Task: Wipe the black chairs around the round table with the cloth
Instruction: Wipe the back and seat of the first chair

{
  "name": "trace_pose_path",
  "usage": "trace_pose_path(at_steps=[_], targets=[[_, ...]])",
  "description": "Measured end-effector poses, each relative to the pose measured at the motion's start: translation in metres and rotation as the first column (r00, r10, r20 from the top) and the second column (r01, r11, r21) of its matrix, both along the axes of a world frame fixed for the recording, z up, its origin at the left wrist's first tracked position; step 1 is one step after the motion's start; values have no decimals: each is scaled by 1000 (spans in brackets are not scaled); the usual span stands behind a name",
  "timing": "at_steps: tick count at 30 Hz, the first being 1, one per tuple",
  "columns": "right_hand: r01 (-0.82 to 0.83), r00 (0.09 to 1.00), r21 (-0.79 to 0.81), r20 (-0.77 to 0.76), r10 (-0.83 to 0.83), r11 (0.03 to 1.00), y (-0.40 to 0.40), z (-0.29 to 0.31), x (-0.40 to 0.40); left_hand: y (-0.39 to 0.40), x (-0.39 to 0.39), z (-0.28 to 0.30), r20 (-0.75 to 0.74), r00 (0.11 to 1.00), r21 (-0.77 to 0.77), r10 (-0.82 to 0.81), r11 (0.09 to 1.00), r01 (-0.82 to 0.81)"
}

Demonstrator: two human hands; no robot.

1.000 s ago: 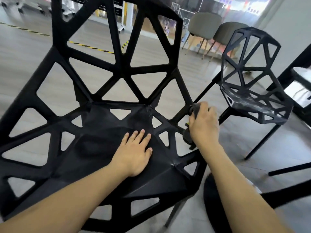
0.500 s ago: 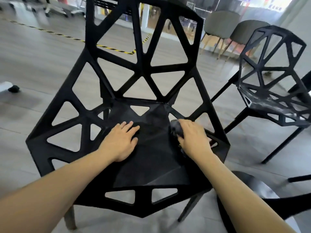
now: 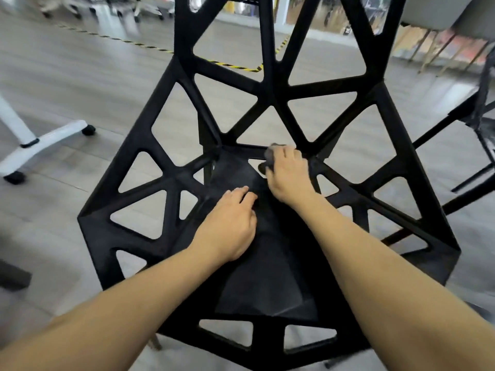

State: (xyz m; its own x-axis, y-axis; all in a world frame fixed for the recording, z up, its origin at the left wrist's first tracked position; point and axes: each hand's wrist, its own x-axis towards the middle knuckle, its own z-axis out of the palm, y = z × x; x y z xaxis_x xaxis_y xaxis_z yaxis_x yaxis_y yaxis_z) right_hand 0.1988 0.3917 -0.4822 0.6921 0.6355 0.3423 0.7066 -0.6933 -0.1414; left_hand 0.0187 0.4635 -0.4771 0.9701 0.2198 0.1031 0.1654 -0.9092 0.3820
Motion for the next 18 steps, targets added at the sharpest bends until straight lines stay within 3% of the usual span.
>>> trace_pose_path(at_steps=[2,4,6,9,12,15,18], targets=[[-208,967,7,-148,207,978,21,-2,-25,2,-3,0,79,992,4,97,995,-98],[-278,943,11,-189,275,961,19,3,-26,1,-8,4,90,978,52,191,979,-196],[-238,959,-7,-162,233,971,-7,6,-13,2,-12,8,48,980,94,195,976,-199],[-25,990,59,-140,33,998,-41,8,8,16,-38,14,38,996,198,82,976,-88],[58,980,92,-193,-39,994,-32,8,-1,51,-91,32,280,948,374,153,892,-254],[-38,961,146,-264,76,989,5,5,-46,92,-127,43,395,853,289,340,836,-467],[-172,912,202,-337,233,964,45,9,-121,105,-124,36,349,867,212,357,871,-444]])
